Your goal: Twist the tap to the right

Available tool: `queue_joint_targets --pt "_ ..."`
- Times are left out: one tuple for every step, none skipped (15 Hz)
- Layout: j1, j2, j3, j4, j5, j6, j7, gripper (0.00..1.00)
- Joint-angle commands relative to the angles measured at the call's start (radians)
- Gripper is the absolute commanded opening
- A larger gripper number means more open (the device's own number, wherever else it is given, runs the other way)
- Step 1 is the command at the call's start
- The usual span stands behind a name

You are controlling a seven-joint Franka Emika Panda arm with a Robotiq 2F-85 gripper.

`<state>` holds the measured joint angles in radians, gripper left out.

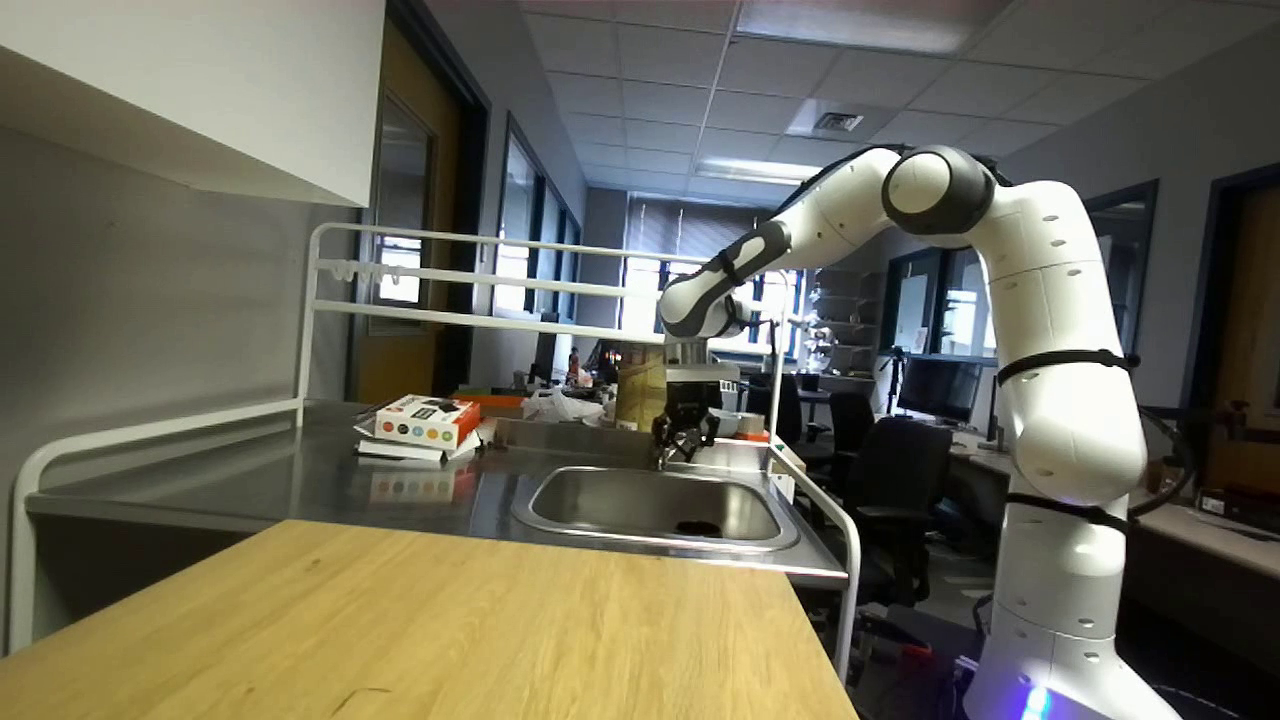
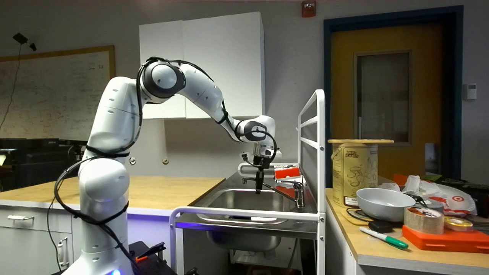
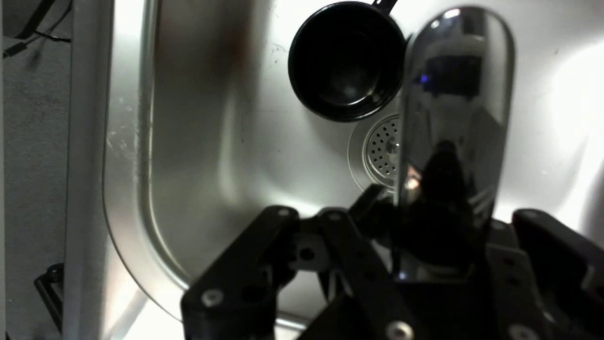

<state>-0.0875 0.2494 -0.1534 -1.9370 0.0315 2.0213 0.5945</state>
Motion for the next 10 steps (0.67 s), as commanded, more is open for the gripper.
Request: queue_joint_targets --pt "-0.007 -0.034 -0.009 -0.039 0.018 0.007 0.001 0.01" --pt "-0.008 -0.035 -0.010 -0.042 0.018 0.007 0.001 0.00" --pt "-0.009 -0.036 -0.010 -0.044 0.018 0.007 0.001 0.00" --pt "-0.010 -0.036 -0.010 -0.044 0.019 0.007 0.001 0.00" --pt "-0.011 -0.035 -0.010 -0.044 0.019 0.007 0.002 0.00" --pt "-0.011 -0.034 -0.010 -0.043 0.020 0.006 0.002 0.00" --pt "-0.011 -0.033 -0.009 -0.041 0.019 0.005 0.002 0.01" --pt "-0.010 -0.032 -0.008 -0.039 0.019 0.003 0.002 0.01" --pt "-0.010 -0.032 -0.008 -0.038 0.019 0.002 0.002 0.01" --pt "-0.009 -0.032 -0.008 -0.037 0.018 0.000 0.004 0.26"
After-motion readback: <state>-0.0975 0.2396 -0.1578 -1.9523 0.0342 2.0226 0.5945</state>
